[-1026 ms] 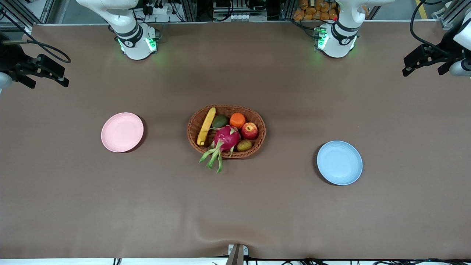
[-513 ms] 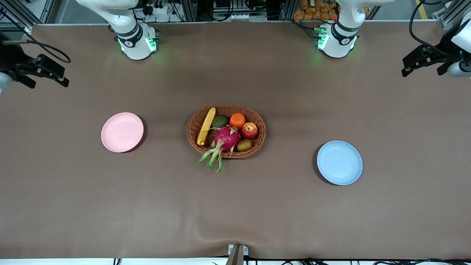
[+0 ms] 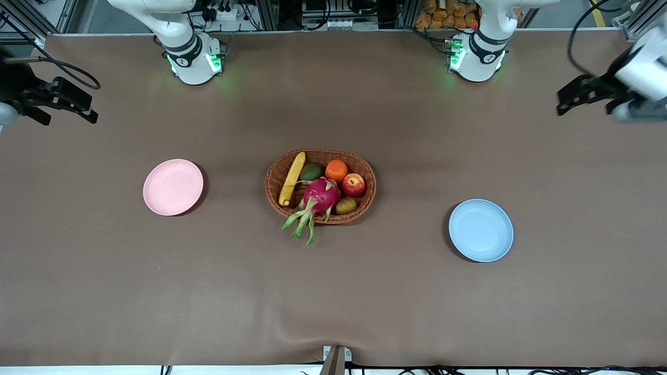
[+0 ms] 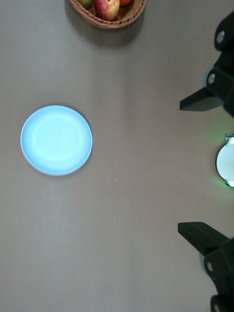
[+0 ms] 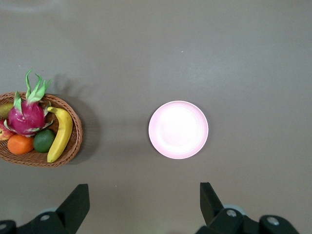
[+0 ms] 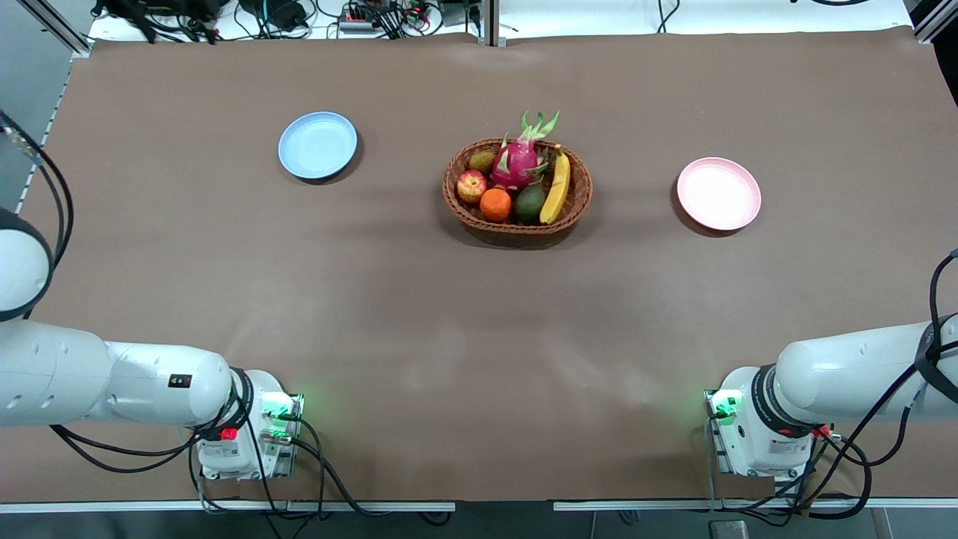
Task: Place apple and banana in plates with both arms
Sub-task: 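Reach the left gripper down to the red apple in the basket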
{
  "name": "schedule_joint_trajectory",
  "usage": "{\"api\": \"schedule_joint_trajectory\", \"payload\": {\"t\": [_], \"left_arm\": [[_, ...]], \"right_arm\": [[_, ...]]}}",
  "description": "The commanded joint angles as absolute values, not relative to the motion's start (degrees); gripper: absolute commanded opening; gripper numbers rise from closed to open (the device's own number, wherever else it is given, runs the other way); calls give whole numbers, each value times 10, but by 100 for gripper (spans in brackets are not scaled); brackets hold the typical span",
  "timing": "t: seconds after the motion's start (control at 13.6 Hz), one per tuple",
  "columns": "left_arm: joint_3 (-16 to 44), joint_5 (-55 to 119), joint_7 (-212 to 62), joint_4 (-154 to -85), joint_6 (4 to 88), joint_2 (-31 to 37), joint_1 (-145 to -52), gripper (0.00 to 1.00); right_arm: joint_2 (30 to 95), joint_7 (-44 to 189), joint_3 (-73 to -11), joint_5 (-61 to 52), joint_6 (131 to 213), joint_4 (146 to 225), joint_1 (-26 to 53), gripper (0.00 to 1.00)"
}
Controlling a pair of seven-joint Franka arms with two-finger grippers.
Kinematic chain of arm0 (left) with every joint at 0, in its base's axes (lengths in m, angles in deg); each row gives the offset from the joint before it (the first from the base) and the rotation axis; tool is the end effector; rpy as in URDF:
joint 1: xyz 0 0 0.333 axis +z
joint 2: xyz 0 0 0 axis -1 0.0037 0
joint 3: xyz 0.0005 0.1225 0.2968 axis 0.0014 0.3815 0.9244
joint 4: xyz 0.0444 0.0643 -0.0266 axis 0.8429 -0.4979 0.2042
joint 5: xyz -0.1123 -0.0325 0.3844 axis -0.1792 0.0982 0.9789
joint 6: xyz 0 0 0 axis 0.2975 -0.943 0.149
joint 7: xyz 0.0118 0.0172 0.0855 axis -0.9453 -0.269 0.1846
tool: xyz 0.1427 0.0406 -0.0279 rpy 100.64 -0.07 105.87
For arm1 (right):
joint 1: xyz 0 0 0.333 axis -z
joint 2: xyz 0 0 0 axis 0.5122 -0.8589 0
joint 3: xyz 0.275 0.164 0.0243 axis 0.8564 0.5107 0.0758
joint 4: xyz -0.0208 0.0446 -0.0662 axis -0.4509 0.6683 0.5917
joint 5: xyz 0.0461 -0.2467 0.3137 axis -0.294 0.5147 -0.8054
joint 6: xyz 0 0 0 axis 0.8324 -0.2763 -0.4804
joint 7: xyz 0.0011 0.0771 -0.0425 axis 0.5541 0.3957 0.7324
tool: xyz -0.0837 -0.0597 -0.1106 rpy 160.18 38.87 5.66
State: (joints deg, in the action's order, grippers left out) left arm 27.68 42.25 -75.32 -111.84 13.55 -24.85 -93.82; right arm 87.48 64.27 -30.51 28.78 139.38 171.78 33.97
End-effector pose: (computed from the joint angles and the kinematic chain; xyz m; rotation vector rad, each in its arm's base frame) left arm 0.5300 -0.0796 0.5827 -3.1073 0.0751 0.1353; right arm 0.5386 0.0369 0.6365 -3.0820 0.0065 0.0086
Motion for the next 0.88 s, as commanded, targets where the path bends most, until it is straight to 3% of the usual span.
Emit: {"api": "schedule_joint_trajectory", "payload": {"t": [0.0, 0.22, 0.81], "left_arm": [[211, 428, -730, -1104, 189, -176, -945, 100], [158, 435, -611, -1102, 265, -107, -971, 100], [157, 433, -283, -1100, 429, 28, -1100, 100]], "right_arm": [[869, 642, -302, 297, 1390, 1706, 341, 100], [869, 642, -302, 297, 1389, 1706, 341, 100], [869, 642, -302, 297, 1389, 1707, 343, 100]]}}
